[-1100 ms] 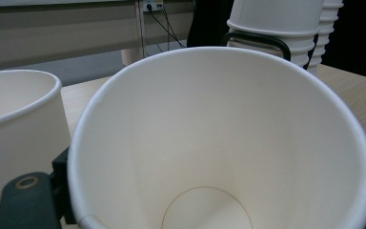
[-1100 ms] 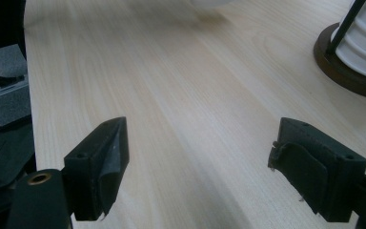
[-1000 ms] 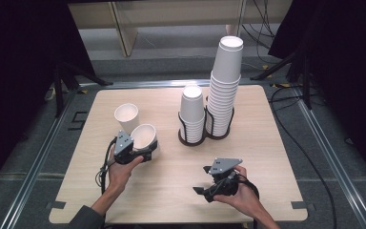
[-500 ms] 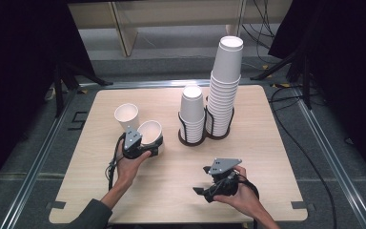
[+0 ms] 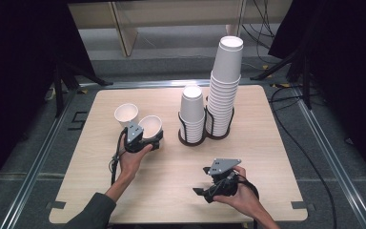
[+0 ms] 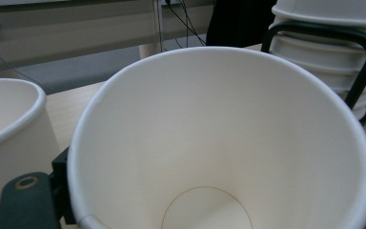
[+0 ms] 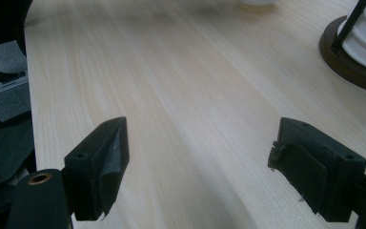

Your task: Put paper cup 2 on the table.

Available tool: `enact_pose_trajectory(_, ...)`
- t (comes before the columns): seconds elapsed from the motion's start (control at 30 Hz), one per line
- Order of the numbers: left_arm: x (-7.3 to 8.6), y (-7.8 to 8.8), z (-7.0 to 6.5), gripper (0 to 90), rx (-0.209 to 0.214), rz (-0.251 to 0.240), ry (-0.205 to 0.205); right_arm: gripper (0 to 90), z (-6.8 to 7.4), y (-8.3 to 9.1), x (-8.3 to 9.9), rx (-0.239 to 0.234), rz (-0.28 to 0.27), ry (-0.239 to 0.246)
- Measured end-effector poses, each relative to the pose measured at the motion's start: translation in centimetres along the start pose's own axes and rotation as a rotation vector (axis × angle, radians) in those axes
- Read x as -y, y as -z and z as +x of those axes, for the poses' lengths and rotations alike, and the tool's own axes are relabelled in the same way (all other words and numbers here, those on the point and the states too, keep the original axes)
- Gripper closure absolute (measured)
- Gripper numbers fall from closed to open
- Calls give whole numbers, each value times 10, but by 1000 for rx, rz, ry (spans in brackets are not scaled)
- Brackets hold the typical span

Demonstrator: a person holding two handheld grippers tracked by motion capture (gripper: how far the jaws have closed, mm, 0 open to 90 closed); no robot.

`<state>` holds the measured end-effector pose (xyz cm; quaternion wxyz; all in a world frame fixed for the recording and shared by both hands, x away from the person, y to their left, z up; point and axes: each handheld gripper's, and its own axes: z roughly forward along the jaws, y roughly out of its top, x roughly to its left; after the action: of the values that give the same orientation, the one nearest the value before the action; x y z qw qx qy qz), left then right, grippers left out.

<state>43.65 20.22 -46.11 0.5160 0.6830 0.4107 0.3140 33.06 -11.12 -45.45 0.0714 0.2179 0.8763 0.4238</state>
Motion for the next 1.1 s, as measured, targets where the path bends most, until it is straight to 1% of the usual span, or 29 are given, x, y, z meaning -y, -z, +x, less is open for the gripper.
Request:
enact_pose_trajectory(0.03,-1,-1,1,152,2,6,-1,202,1,-1,0,-5,0,-6)
enact_pose_trajectory(0.07,-2,-3,2,151,4,14,-6,202,1,-1,0,-3,1,-2)
enact_pose_trajectory(0.13,-2,-6,3,151,-11,20,-8,202,1,-2,0,-2,0,4)
enact_pose_trajectory(0.17,-1,-8,4,151,-13,25,-9,202,1,-2,1,-9,5,-6)
enact_pose_trajectory(0.23,-1,-10,5,151,-21,30,-1,202,1,-2,1,-12,8,-6)
enact_pose_trajectory(0.27,-1,-13,6,151,-18,23,-5,202,1,-2,1,-14,8,-6)
enact_pose_trajectory(0.37,0,-15,7,150,-27,39,-20,202,2,-2,1,-16,6,-7)
enact_pose_trajectory(0.4,1,-17,8,149,-28,35,-13,202,2,-2,1,-17,7,-9)
enact_pose_trajectory(0.47,1,-18,10,149,-30,46,-11,202,2,-2,1,-18,8,-7)
enact_pose_trajectory(0.5,2,-19,11,148,-28,40,-8,202,2,-2,1,-19,9,-6)
enact_pose_trajectory(0.53,2,-19,11,148,-35,53,-11,202,2,-2,1,-19,8,-5)
enact_pose_trajectory(0.57,3,-20,11,147,-31,48,-6,202,2,-2,1,-21,9,-5)
enact_pose_trajectory(0.6,4,-21,12,146,-32,59,-13,202,2,-2,1,-21,8,-5)
enact_pose_trajectory(0.63,5,-22,12,144,-27,48,-11,202,2,-2,1,-21,7,-4)
enact_pose_trajectory(0.7,5,-22,12,143,-31,57,-13,202,3,-3,1,-19,6,-3)
enact_pose_trajectory(0.73,5,-22,12,142,-29,53,-13,202,3,-3,1,-22,7,-4)
enact_pose_trajectory(0.8,5,-22,12,138,-26,57,-25,202,3,-3,1,-15,6,7)
enact_pose_trajectory(0.83,5,-23,11,135,-25,60,-29,202,3,-3,1,-22,10,-1)
enact_pose_trajectory(0.87,5,-24,11,133,-22,52,-28,202,3,-3,1,-23,11,0)
enact_pose_trajectory(0.9,5,-24,11,130,-26,56,-26,202,3,-4,1,-19,8,7)
enact_pose_trajectory(1.1,8,-26,11,118,-12,59,-26,202,3,-4,1,-21,8,9)
